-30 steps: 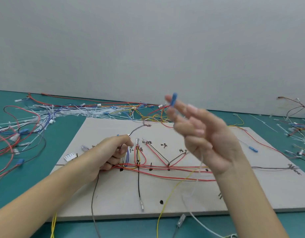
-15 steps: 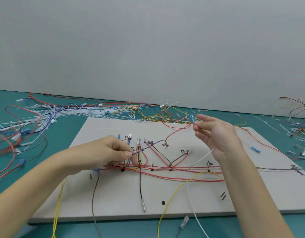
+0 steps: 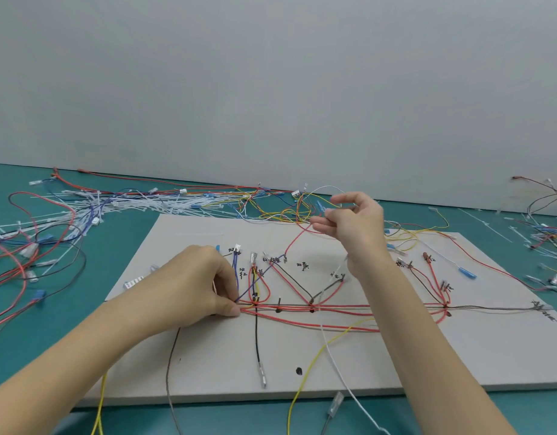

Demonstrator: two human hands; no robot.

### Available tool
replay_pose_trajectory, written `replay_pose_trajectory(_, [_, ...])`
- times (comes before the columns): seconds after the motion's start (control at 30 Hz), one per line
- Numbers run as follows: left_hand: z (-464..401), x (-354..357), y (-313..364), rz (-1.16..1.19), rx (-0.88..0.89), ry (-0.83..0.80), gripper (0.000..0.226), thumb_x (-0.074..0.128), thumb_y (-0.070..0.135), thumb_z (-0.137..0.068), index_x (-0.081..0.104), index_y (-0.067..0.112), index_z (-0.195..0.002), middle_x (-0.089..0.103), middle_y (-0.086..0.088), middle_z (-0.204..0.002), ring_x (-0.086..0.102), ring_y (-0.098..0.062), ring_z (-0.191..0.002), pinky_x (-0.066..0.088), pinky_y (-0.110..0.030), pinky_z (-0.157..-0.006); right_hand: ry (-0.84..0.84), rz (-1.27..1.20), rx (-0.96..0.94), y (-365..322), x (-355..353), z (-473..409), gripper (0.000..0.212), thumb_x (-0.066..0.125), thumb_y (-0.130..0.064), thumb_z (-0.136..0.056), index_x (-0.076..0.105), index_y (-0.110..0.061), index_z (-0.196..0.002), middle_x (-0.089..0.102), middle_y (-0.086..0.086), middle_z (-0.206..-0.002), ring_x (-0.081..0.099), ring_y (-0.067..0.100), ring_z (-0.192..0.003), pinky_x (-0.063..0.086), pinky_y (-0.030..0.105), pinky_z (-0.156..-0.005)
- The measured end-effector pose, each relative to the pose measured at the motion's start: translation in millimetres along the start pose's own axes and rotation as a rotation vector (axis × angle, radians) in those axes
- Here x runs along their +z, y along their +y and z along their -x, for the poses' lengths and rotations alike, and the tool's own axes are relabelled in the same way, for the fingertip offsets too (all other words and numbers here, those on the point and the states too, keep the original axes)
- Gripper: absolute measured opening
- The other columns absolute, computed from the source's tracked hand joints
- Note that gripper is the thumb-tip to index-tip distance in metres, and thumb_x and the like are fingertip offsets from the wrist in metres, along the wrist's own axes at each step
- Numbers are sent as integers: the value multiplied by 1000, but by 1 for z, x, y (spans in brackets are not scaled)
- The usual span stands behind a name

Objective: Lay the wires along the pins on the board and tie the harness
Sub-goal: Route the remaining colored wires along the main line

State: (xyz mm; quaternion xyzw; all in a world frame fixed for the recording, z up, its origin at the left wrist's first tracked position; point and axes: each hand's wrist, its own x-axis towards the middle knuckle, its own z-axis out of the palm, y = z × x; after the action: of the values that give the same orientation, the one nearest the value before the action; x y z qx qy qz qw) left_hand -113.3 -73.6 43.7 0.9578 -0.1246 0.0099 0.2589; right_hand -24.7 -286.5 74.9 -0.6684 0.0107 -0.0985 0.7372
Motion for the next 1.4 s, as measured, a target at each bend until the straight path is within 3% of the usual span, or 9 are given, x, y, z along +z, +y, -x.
replay_pose_trajectory(0.1, [1, 1, 0, -41, -15, 16, 18, 87, 29, -68, 70, 33, -61, 66, 21, -63, 58, 8, -65, 41, -7, -57, -43, 38, -15, 6, 17, -13, 30, 40, 17, -88, 50, -11, -84, 55, 20, -88, 68, 14, -49, 52, 20, -46])
replay_pose_trajectory(0.2, [1, 5, 2, -146, 6, -10, 5, 80, 30, -77, 75, 27, -77, 63, 16, -72, 54, 4, -65, 35, -7, -55, -91, 107, 11, 15, 34, -26, 32, 37, 17, -87, 49, -12, -84, 54, 24, -101, 67, 16, -47, 55, 24, -47])
replay_pose_trajectory(0.33, [1, 6, 2, -192, 45, -51, 9, 72, 19, -85, 77, 23, -91, 48, 18, -82, 48, 7, -65, 37, -13, -63, -138, 151, 50, 25, 56, -36, 34, 34, 17, -87, 49, -13, -84, 51, 10, -85, 67, 17, -47, 58, 27, -50])
replay_pose_trajectory(0.5, [0, 1, -1, -28, -40, -16, 9, 75, 9, -81, 78, 17, -78, 63, 8, -79, 63, -3, -56, 53, -25, -63, -207, 103, 140, 30, 77, -46, 32, 35, 17, -91, 49, -11, -86, 53, 15, -93, 66, 15, -44, 58, 25, -48])
replay_pose_trajectory(0.63, [-1, 4, -3, 14, -103, 55, 9, 79, 13, -76, 78, 20, -71, 68, 10, -64, 62, 3, -59, 48, -12, -55, -236, 118, 179, 37, 92, -48, 35, 31, 17, -90, 49, -13, -84, 53, 23, -103, 65, 16, -43, 58, 27, -48])
replay_pose_trajectory(0.83, [-3, 4, -4, 60, -207, 65, 13, 82, 21, -71, 73, 23, -62, 67, 17, -57, 60, 5, -54, 47, -13, -54, -328, 227, 161, 47, 114, -44, 31, 33, 14, -92, 49, -13, -88, 53, 28, -124, 63, 24, -56, 56, 28, -52])
replay_pose_trajectory(1.03, [-4, 4, -9, 92, -217, 42, 17, 82, 23, -70, 68, 21, -62, 64, 17, -53, 54, 4, -48, 37, -9, -47, -451, 233, 129, 50, 130, -37, 31, 34, 17, -91, 49, -7, -101, 47, 9, -84, 60, 23, -57, 56, 31, -60])
replay_pose_trajectory(1.17, [-5, 3, -12, 105, -227, 24, 19, 84, 26, -70, 68, 22, -62, 66, 14, -57, 56, 2, -49, 49, -22, -58, -505, 248, 88, 49, 136, -31, 29, 35, 16, -92, 49, -7, -103, 49, 10, -75, 59, 20, -56, 54, 26, -55])
replay_pose_trajectory(1.4, [-5, 4, -14, 73, -236, 37, 21, 84, 32, -70, 67, 21, -62, 66, 14, -57, 56, 1, -50, 52, -27, -61, -564, 236, 69, 53, 146, -19, 28, 36, 16, -90, 49, -7, -101, 52, 12, -70, 58, 19, -56, 52, 28, -56])
